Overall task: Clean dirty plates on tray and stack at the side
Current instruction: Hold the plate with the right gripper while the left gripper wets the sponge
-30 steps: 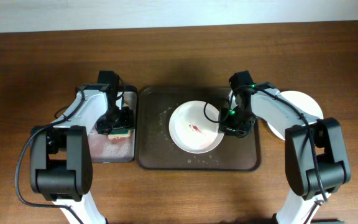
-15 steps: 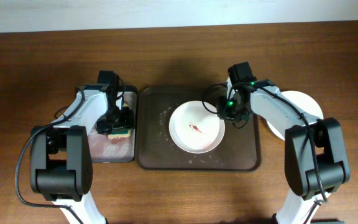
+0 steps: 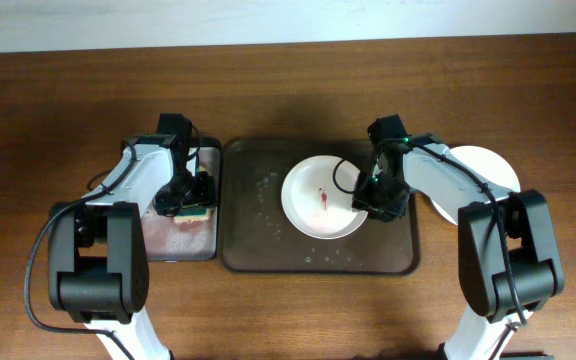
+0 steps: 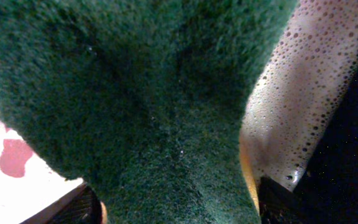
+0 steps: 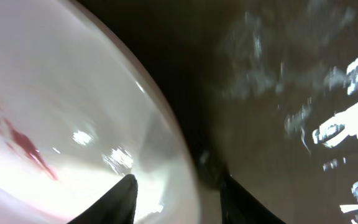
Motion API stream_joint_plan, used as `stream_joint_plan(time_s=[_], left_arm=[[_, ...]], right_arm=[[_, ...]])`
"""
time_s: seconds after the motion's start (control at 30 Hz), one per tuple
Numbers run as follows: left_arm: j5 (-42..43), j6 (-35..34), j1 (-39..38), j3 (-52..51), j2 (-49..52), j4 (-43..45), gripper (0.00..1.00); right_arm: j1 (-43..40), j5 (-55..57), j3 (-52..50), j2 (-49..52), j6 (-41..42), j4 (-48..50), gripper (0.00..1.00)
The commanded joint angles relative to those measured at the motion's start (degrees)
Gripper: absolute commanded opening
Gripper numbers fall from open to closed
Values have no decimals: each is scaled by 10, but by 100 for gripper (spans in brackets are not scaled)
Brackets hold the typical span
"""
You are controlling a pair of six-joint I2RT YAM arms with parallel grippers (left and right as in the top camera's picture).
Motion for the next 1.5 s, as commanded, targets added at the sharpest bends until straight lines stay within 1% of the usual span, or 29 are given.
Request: stream_joint_plan(time_s=[0.0, 0.07, 0.1, 0.2, 0.33, 0.4, 0.5, 0.57, 0.7, 0.8, 0.83, 0.87, 0.9, 0.93, 0.97, 1.2, 1.27, 1.33, 1.43, 1.47], left_arm=[[5, -1, 0, -10, -2, -1, 73], [5, -1, 0, -10, -2, -1, 73], [4, -1, 0, -10, -2, -1, 73], [4, -1, 0, -10, -2, -1, 73], [4, -1, 0, -10, -2, 0, 73], [4, -1, 0, -6, -2, 16, 75], [4, -1, 1, 40, -2, 19, 77], [4, -1, 1, 59, -2, 24, 76], [2, -2, 0, 52, 0, 36, 72], [2, -3, 0, 21, 0, 43, 71], [2, -3, 0, 2, 0, 49, 66], [2, -3, 0, -13, 0, 49, 49], [2, -3, 0, -15, 0, 49, 34], [2, -3, 1, -15, 0, 49, 23], [2, -3, 0, -15, 0, 50, 0], [2, -3, 7, 37, -21, 21, 0], [2, -3, 7, 37, -21, 17, 61], [2, -3, 7, 36, -21, 8, 66], [2, -3, 7, 25, -21, 6, 64], [2, -3, 7, 19, -21, 7, 61]], right_arm=[[-4, 21, -5, 7, 13, 33, 38], [-4, 42, -5, 7, 13, 46, 29], [-3, 47, -5, 7, 13, 51, 27], [-3, 46, -5, 7, 13, 48, 4], [1, 46, -5, 7, 13, 18, 4], [8, 46, -6, 7, 13, 18, 4], [16, 51, -7, 7, 11, 18, 4], [16, 52, -7, 7, 11, 18, 4], [16, 52, -7, 7, 11, 18, 4], [16, 52, -7, 7, 11, 18, 4], [16, 52, -7, 7, 11, 18, 4], [16, 52, -7, 7, 11, 18, 4], [16, 52, -7, 7, 11, 18, 4], [16, 52, -7, 7, 11, 18, 4], [16, 52, -7, 7, 11, 17, 4], [16, 52, -7, 7, 11, 15, 4], [16, 52, -7, 7, 11, 15, 4], [16, 52, -7, 7, 11, 15, 4], [16, 52, -7, 7, 11, 15, 4], [16, 52, -7, 7, 11, 15, 4]])
